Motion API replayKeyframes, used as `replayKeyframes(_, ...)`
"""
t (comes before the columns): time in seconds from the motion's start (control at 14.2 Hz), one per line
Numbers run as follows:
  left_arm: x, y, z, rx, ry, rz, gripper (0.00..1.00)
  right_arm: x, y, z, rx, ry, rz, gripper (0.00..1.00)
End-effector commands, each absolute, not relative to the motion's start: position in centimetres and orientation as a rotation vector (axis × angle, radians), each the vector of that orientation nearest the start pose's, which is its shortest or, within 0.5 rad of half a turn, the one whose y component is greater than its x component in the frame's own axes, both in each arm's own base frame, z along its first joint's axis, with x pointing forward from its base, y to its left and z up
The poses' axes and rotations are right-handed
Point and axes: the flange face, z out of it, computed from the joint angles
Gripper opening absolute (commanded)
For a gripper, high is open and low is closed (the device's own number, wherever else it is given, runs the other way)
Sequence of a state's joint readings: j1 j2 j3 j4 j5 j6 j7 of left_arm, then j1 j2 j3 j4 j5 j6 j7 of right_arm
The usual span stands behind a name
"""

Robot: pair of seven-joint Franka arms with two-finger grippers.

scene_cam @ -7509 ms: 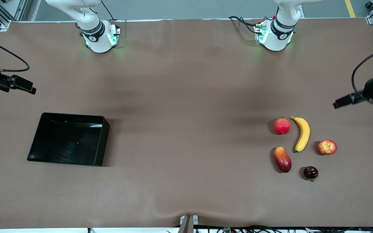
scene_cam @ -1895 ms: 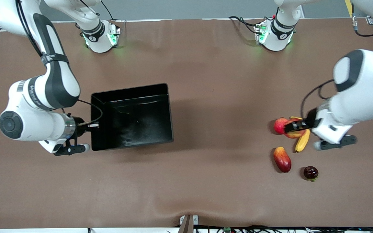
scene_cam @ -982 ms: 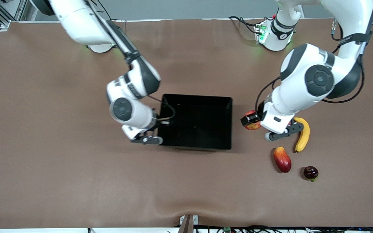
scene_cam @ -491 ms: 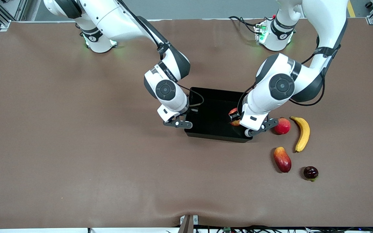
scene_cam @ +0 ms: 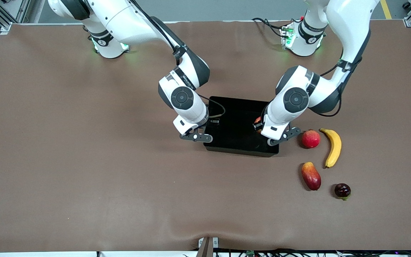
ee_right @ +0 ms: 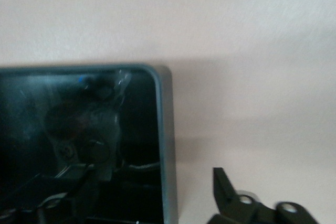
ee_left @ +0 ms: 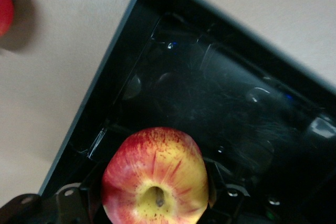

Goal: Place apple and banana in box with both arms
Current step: 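Open the left gripper to drop the apple while the right gripper releases the box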

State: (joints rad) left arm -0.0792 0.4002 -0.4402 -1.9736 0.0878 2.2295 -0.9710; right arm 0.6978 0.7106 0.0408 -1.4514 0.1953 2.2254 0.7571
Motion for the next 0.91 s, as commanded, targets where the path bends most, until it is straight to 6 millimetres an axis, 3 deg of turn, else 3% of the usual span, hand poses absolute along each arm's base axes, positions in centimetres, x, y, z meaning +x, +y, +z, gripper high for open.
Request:
replayKeyframes(0.0,50.9,-28.4,25.2,-3.059,-0.684,0.180,0.00,55.6,46.8,29.1,-3.007,0.176,0.033,1.00)
replayKeyframes(0.21,50.3,-28.1,22.7,-3.041,-0.660,0.171,0.00,58.0,43.3,31.9,-2.996,0.127,-0.013,1.00)
replayKeyframes(0.35,50.3,-28.3,21.4,-3.042,-0.653,0.166,0.00,59.9,39.1,33.5,-3.022,0.048,0.030,1.00)
replayKeyframes(0.42,50.3,-28.3,20.7,-3.048,-0.665,0.173,0.08,60.7,36.9,34.4,-3.032,-0.004,0.058,1.00)
replayKeyframes(0.49,50.4,-28.5,20.4,-3.053,-0.670,0.174,0.28,61.2,34.6,34.9,-3.040,-0.061,0.085,1.00)
replayKeyframes(0.56,50.6,-28.4,20.7,-3.054,-0.674,0.167,0.60,61.6,32.6,35.5,-3.044,-0.119,0.109,1.00)
replayKeyframes(0.63,50.9,-28.2,21.3,-3.058,-0.685,0.150,1.00,62.0,30.1,36.4,-3.044,-0.153,0.124,1.00)
replayKeyframes(0.84,52.2,-28.3,26.4,-3.061,-0.706,0.044,1.00,63.6,22.2,39.5,-3.019,-0.322,0.164,1.00)
